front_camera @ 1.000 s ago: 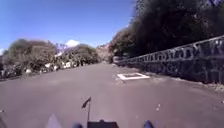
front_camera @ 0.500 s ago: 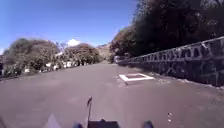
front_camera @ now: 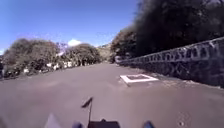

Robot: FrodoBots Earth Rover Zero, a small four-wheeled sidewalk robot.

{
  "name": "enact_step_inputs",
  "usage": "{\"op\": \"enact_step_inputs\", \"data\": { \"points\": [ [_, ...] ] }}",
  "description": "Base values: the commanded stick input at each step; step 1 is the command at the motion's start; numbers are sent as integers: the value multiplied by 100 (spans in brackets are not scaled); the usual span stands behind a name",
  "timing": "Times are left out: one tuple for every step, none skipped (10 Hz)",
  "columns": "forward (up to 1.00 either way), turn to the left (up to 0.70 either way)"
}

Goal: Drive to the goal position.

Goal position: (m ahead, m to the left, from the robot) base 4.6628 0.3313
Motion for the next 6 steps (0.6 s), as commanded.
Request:
{"op": "enact_step_inputs", "data": {
  "points": [
    [50,0],
    [50,0],
    [50,0],
    [50,0],
    [50,0],
    [50,0]
  ]
}}
